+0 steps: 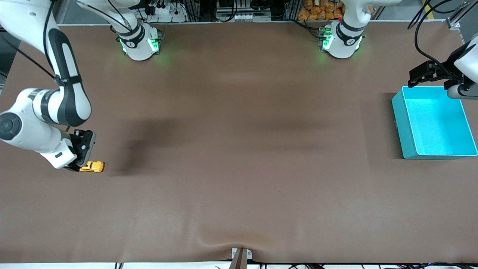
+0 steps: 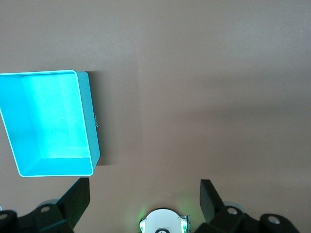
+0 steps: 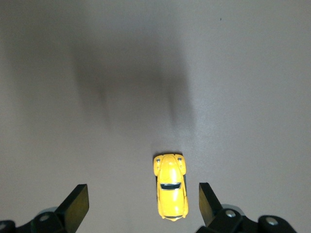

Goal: Wind and store yellow beetle car
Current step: 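Lower the right gripper and close it on the yellow car, then press the car down and drag it backward with the right gripper, then keep pulling the car backward along the table with the right gripper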

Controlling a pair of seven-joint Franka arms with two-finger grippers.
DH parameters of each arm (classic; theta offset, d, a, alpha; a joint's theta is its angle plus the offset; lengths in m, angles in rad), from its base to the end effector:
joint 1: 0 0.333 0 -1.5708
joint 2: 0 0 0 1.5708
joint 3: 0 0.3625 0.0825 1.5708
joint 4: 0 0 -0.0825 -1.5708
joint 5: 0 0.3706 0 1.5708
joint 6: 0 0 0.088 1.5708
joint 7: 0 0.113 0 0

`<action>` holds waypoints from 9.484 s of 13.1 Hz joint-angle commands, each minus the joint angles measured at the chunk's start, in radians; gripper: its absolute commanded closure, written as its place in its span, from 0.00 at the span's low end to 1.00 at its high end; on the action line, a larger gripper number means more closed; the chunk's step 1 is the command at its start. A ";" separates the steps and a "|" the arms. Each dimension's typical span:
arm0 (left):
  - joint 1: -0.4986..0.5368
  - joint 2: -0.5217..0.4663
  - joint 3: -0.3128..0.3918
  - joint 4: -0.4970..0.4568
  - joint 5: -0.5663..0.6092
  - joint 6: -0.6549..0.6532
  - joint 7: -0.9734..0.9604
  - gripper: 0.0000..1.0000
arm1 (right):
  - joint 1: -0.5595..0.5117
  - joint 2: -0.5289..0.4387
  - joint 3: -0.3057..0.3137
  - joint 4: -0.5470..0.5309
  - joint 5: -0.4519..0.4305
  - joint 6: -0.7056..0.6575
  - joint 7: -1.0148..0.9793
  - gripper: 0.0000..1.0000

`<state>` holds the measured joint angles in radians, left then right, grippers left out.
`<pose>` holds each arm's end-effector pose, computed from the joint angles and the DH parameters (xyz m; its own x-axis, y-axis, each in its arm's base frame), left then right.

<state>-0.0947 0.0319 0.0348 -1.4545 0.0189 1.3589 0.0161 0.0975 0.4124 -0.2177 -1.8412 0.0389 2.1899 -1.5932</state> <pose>0.5284 -0.0296 0.6829 0.9893 -0.0713 -0.1274 -0.0742 -0.9971 -0.0179 0.6379 -0.0626 0.3492 0.1040 0.9931 -0.0550 0.9928 -0.1070 -0.0544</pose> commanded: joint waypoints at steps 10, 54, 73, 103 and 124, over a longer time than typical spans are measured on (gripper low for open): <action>0.009 0.008 0.000 0.000 -0.014 -0.003 -0.010 0.00 | -0.102 0.181 0.005 0.057 0.054 0.137 -0.175 0.06; 0.007 0.028 0.000 -0.001 -0.013 0.023 -0.027 0.00 | -0.078 -0.032 0.009 -0.377 0.096 0.266 -0.350 0.70; 0.009 0.029 0.000 -0.001 -0.007 0.062 -0.027 0.00 | -0.139 -0.001 0.008 -0.411 0.096 0.438 -0.401 0.69; 0.009 0.034 0.000 -0.001 -0.010 0.066 -0.031 0.00 | -0.337 0.178 0.008 -0.165 0.095 0.320 -0.588 0.69; 0.009 0.033 0.000 -0.001 -0.010 0.066 -0.031 0.00 | -0.441 0.221 0.006 -0.093 0.095 0.277 -0.688 0.69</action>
<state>-0.0899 0.0636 0.0369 -1.4629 0.0189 1.4199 -0.0006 -0.3037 0.5516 -0.2225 -1.9540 0.1121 2.4484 -2.2354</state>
